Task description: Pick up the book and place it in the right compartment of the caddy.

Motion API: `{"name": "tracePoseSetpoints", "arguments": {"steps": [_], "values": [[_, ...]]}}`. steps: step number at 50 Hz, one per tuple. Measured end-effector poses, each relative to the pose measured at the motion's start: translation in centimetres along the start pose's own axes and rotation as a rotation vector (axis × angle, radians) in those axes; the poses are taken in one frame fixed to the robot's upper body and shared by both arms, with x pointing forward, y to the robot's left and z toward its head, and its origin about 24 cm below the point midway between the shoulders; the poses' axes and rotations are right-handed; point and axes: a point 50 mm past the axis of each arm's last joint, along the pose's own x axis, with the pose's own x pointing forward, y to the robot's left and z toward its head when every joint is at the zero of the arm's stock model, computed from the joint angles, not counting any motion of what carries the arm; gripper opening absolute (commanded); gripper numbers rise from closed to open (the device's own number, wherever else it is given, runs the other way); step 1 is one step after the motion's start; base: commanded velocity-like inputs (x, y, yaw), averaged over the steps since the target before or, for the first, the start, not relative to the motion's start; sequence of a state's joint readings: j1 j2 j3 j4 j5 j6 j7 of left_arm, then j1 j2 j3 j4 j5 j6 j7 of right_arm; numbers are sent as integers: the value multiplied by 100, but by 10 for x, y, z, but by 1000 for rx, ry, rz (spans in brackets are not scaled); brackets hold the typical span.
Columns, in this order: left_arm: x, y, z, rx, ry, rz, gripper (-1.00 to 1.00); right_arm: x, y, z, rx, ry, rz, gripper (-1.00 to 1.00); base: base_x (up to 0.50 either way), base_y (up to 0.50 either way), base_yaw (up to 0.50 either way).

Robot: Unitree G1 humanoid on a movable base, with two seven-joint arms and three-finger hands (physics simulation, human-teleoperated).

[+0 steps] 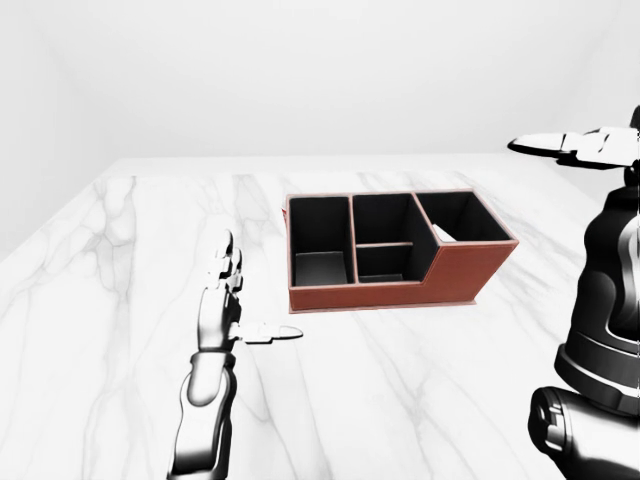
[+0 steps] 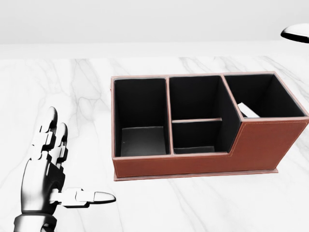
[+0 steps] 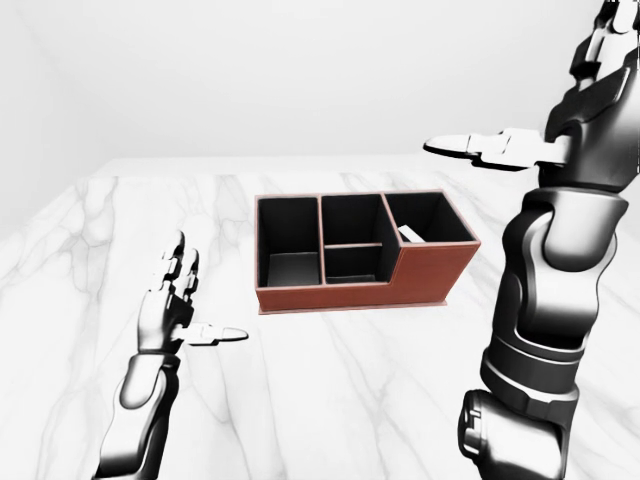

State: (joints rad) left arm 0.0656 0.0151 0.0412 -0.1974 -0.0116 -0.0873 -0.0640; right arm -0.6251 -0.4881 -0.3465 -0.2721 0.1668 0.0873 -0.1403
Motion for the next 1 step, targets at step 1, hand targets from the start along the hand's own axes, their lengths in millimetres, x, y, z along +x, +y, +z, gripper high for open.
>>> {"name": "tracePoseSetpoints", "arguments": {"steps": [1], "values": [[0, 0, 0, 0, -1, 0, 100, 0, 0, 5, 4, -23, 1, 100, 0, 0, 0]]}}
